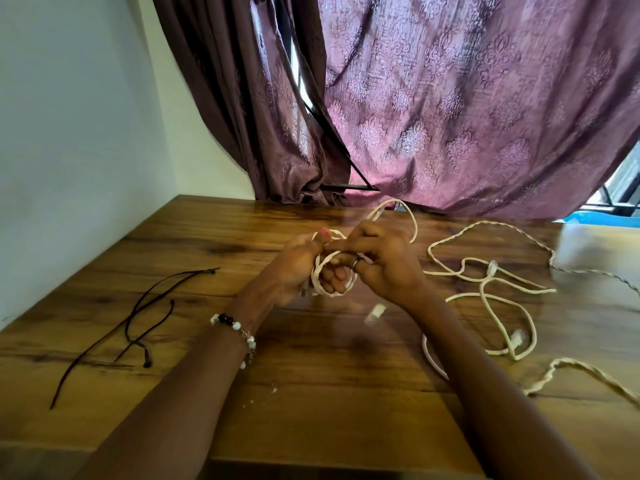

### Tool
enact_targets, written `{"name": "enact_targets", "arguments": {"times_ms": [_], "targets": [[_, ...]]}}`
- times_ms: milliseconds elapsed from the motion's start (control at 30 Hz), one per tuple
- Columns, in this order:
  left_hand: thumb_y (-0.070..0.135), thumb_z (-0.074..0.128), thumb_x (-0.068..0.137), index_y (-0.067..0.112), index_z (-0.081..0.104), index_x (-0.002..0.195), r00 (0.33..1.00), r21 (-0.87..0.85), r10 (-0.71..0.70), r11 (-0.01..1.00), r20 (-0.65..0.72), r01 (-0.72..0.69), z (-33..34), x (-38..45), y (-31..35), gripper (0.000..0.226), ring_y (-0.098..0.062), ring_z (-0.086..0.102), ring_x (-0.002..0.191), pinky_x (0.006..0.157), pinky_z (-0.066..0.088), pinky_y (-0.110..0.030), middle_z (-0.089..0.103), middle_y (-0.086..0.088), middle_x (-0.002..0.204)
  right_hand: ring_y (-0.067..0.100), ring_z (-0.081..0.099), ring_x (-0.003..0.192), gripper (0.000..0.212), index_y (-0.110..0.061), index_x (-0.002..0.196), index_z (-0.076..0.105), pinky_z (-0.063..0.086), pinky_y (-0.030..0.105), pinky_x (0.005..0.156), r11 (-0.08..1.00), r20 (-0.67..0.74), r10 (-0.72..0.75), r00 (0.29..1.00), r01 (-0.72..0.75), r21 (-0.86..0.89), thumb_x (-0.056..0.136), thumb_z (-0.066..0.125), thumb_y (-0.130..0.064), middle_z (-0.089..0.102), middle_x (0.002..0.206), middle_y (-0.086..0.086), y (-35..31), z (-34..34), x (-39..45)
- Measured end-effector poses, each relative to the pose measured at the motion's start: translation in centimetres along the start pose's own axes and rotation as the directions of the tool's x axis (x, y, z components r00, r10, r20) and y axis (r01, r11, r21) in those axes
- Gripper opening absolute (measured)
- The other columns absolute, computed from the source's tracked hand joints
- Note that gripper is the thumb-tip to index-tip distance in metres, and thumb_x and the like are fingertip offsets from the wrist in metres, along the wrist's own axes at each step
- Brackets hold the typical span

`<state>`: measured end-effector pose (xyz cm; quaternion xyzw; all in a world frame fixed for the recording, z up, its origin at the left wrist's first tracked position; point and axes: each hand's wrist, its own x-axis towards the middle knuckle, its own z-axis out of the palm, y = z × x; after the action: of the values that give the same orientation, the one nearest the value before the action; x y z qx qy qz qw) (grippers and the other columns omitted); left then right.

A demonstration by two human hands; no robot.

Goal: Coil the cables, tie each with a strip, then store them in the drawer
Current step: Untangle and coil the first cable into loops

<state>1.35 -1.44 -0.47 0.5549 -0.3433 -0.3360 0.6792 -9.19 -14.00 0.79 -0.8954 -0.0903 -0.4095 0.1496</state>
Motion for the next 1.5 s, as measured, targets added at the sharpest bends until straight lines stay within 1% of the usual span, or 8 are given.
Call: {"name": "enact_targets", "arguments": {"times_ms": [267,467,667,800,1100,1200,1400,1500], "targets": [[0.056,0.033,0.089,0.005,0.049,0.084,0.955,-0.007,-0.083,0.996,0.285,0.089,-0.5,-0.3,0.3,0.054,-0.004,0.018,0.026,0.039,0.011,-0.016,0.033,0.001,0.04,0.001,0.051,0.05,0.024,-0.002,0.081,0.07,0.046,0.018,0.052,0.791,0.034,0.445,0.895,-0.41,0.455,0.062,0.084,-0.001,0.058,0.06,-0.01,0.5,-0.8,0.1],[0.039,0.047,0.088,0.007,0.046,0.077,0.953,-0.093,-0.067,0.991,0.295,0.098,-0.6,-0.7,0.3,0.033,-0.001,0.019,0.026,0.038,0.012,-0.012,0.026,0.006,0.038,0.004,0.054,0.056,0.014,0.002,0.088,0.067,0.04,0.013,0.048,0.558,-0.038,0.587,0.809,-0.371,0.742,0.077,0.07,0.01,0.062,0.059,-0.008,0.4,0.0,0.2],[0.053,0.036,0.084,0.015,0.041,0.068,0.975,-0.452,-0.012,0.885,0.223,0.114,0.0,-0.2,0.1,0.042,0.0,0.023,0.021,0.031,0.018,-0.009,0.028,0.008,0.032,0.019,0.063,0.092,0.024,-0.011,0.105,0.068,0.05,0.038,0.081,0.851,-0.112,0.392,0.913,-0.314,0.422,0.093,0.055,-0.029,0.07,0.097,0.003,0.3,3.0,-0.6],[0.061,0.033,0.08,0.018,0.048,0.056,0.977,-0.53,0.009,0.841,0.212,0.107,-0.3,0.0,0.0,0.052,0.0,0.024,0.021,0.031,0.019,-0.008,0.03,0.008,0.031,0.011,0.059,0.102,0.024,-0.011,0.118,0.057,0.045,0.027,0.09,0.904,-0.016,0.255,0.967,-0.232,0.36,0.094,0.053,-0.016,0.063,0.108,-0.006,0.7,3.5,-0.7],[0.051,0.043,0.091,0.014,0.044,0.059,0.991,-0.452,-0.121,0.888,-0.048,0.086,-0.3,0.9,-0.3,0.049,-0.003,0.034,0.027,0.033,0.031,-0.01,0.036,0.005,0.037,0.001,0.063,0.078,0.032,0.006,0.121,0.054,0.05,0.017,0.07,0.644,0.122,0.422,0.898,-0.392,0.657,0.089,0.054,0.01,0.067,0.096,0.004,1.1,3.3,-0.5],[0.046,0.05,0.09,0.013,0.047,0.063,0.985,-0.42,-0.133,0.904,-0.108,0.076,-0.2,0.8,-0.5,0.043,-0.004,0.037,0.03,0.035,0.036,-0.013,0.038,0.006,0.039,-0.002,0.059,0.057,0.025,0.004,0.118,0.057,0.048,0.017,0.054,0.523,0.107,0.509,0.854,-0.406,0.749,0.094,0.051,0.004,0.066,0.073,-0.012,0.5,3.7,-0.6],[0.053,0.044,0.092,0.015,0.043,0.061,0.982,-0.472,-0.166,0.875,-0.091,0.104,-0.1,0.9,-0.5,0.05,-0.002,0.025,0.025,0.031,0.022,-0.01,0.031,0.008,0.035,0.008,0.033,0.036,0.034,0.005,0.103,0.058,0.033,0.019,0.035,0.133,0.227,0.65,0.725,-0.403,0.906,0.101,0.043,-0.025,0.04,0.057,0.006,-1.2,4.0,-0.1],[0.055,0.041,0.094,0.017,0.039,0.051,0.972,-0.483,-0.207,0.866,-0.113,0.128,-0.1,0.9,-0.6,0.057,-0.004,0.022,0.023,0.031,0.018,-0.009,0.028,0.007,0.033,0.007,0.027,0.036,0.039,-0.004,0.075,0.052,0.027,0.017,0.035,0.175,0.23,0.655,0.72,-0.44,0.881,0.101,0.042,-0.032,0.032,0.054,0.004,-1.6,4.3,0.1]]}}
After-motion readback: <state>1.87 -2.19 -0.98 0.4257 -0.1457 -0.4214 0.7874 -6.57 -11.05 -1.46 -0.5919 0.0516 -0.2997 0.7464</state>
